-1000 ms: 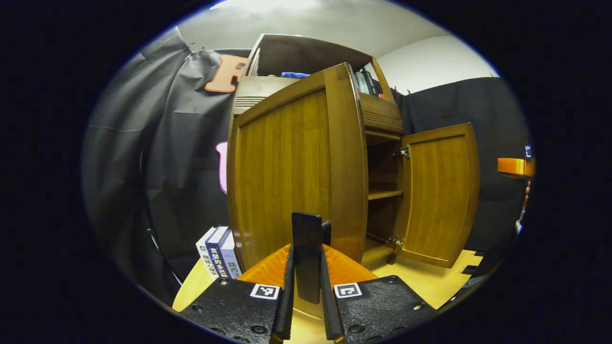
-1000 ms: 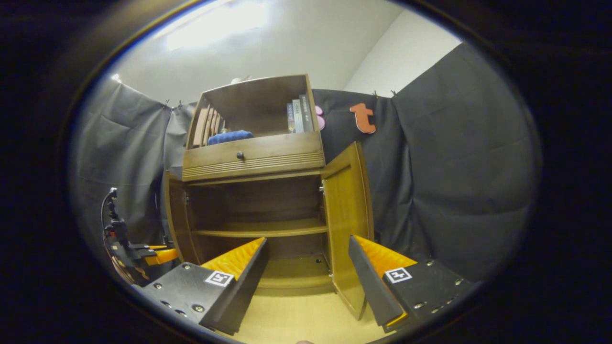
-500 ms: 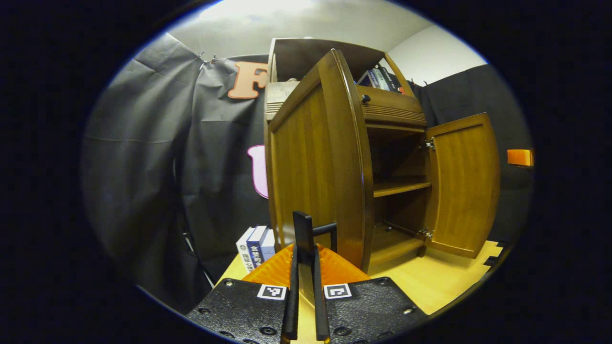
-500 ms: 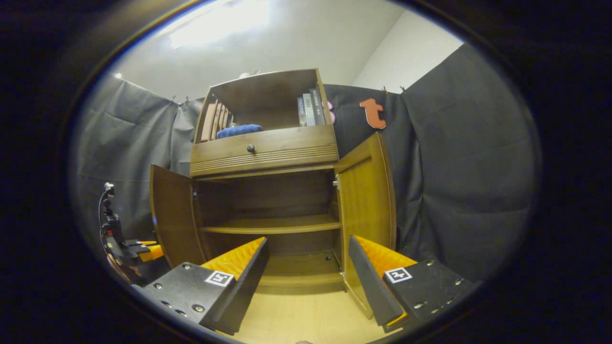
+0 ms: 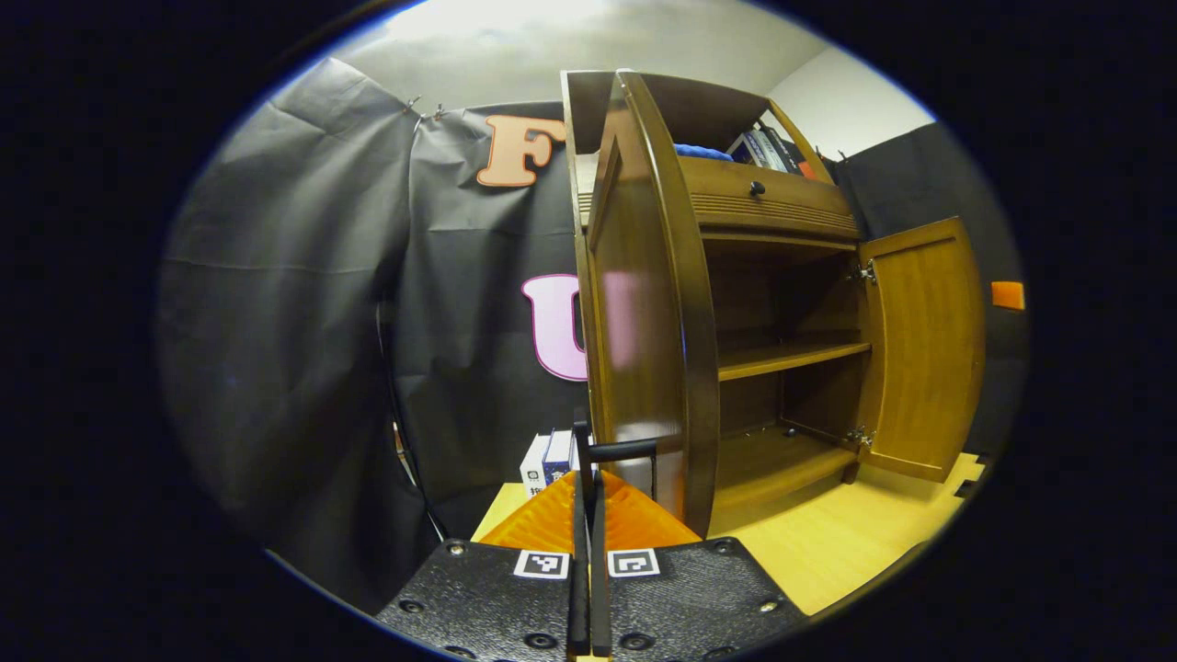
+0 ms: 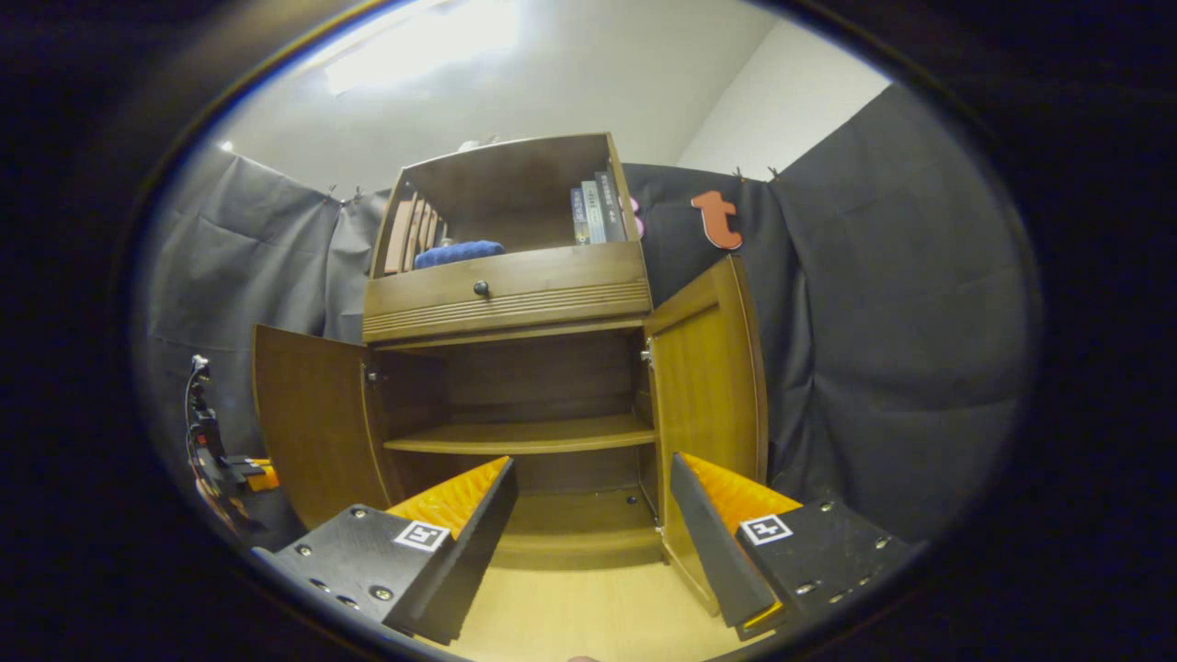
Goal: Open the right door of the double-door shoe cabinet with the right hand, and open the left door with the left hand.
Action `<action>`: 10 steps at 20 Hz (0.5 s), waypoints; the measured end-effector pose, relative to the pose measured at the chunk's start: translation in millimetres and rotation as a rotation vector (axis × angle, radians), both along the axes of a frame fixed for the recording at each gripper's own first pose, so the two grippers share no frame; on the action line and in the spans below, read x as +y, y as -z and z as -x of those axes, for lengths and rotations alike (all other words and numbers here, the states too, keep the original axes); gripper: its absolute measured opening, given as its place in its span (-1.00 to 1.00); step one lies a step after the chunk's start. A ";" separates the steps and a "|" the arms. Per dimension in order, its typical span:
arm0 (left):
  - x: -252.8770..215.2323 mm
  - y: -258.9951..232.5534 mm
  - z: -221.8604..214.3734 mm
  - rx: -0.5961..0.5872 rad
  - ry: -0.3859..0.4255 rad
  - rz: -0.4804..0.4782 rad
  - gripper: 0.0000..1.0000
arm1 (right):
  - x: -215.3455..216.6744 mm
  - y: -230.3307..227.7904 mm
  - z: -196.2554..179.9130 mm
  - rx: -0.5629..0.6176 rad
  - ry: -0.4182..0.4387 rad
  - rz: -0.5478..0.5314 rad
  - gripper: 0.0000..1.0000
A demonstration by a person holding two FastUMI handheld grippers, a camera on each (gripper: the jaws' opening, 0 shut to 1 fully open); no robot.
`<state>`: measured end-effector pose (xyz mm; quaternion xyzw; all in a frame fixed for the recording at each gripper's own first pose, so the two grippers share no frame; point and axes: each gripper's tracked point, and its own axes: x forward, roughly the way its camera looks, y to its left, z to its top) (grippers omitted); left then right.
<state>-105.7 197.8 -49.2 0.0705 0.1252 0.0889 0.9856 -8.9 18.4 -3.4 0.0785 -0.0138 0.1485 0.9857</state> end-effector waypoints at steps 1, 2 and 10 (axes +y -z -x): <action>7.7 -1.4 -0.3 -0.001 0.023 0.016 -0.99 | -1.4 2.8 -1.3 0.008 0.006 -0.002 0.98; 14.6 -2.8 0.7 -0.004 0.046 0.037 -0.98 | -3.0 5.0 -1.8 0.013 0.011 -0.001 0.98; 28.3 -3.0 1.2 0.007 0.150 0.077 -0.99 | -6.5 20.3 -8.6 0.040 0.043 -0.004 0.90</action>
